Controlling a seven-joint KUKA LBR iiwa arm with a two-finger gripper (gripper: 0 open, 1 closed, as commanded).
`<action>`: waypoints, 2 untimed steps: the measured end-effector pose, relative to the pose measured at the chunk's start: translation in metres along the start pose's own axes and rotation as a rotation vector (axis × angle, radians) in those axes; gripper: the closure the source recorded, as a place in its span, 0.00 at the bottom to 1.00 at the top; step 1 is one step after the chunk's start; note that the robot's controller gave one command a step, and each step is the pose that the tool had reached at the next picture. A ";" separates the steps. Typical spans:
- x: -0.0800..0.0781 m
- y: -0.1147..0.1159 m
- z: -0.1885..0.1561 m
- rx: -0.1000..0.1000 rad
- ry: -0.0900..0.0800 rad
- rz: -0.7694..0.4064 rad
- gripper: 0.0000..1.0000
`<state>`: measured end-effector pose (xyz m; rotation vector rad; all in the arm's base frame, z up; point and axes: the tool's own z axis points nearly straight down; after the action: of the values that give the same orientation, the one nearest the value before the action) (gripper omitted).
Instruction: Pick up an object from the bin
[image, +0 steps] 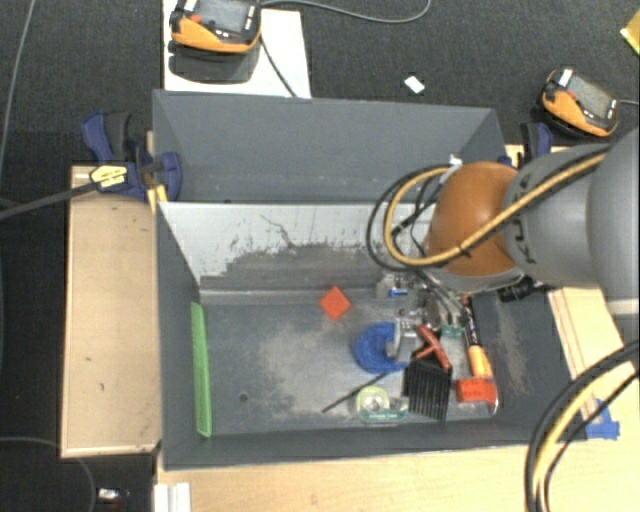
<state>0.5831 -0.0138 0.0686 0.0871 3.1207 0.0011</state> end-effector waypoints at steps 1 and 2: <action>0.012 0.003 -0.004 0.000 -0.001 -0.039 1.00; 0.012 0.003 -0.004 0.000 -0.001 -0.040 1.00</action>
Offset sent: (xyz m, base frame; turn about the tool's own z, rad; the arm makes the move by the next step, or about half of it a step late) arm 0.0000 0.0000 0.0000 0.0000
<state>0.5714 -0.0103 0.0725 0.0243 3.1208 0.0001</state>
